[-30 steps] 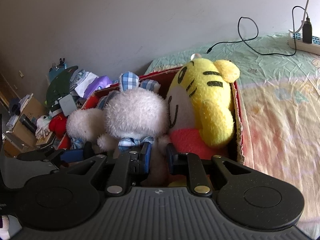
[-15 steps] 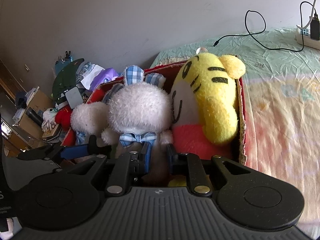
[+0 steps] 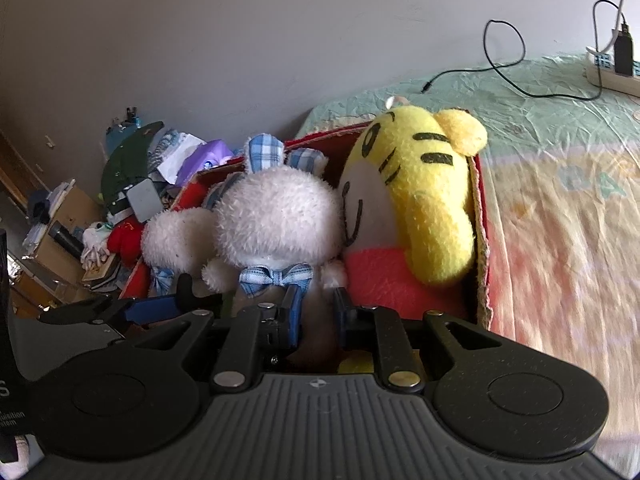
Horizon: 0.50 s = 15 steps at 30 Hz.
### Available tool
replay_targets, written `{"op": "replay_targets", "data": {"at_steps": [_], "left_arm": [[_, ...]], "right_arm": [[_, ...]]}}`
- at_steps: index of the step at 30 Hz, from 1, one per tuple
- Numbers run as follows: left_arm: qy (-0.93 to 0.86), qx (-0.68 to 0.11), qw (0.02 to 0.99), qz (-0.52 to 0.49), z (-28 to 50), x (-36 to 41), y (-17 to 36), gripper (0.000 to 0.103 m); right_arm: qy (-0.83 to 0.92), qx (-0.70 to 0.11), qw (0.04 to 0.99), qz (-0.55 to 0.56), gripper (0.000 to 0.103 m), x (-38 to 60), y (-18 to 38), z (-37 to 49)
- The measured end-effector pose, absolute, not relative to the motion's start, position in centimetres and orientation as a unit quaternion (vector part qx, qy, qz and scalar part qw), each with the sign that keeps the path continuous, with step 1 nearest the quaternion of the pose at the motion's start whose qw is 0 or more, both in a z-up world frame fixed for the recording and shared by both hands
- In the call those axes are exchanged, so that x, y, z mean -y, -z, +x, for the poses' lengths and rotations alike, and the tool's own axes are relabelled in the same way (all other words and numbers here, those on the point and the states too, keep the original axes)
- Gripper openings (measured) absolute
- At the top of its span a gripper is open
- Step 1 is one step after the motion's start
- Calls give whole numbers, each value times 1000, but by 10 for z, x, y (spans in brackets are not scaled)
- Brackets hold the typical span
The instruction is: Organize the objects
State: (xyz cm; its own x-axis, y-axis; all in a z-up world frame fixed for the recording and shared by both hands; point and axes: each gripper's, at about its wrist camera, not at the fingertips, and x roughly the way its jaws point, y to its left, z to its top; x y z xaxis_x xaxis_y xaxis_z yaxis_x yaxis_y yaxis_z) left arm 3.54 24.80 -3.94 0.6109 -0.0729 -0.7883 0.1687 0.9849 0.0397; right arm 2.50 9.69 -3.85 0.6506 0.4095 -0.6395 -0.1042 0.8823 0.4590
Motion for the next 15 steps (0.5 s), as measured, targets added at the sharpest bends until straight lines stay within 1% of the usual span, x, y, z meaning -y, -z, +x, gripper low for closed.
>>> {"op": "replay_targets", "data": {"at_steps": [1,6,10,13,15], "left_arm": [[69,-441,893,55,37,-248,39,103],[79,-438,894,61,38,-249,38,103],[91,-432,895,66,35,-252,35,103],[102,-431,894,68,32,-256,28,100],[112,-425,896,68,27,-259,21,101]], "right_arm": [[-140,-393,886,203,23,-97,38,24],[-118,-391,890,201,26,-102,35,20],[-111,-387,891,212,33,-105,29,14],[-117,-382,884,241,34,-104,25,8],[-116,-372,888,242,34,-105,18,2]]}}
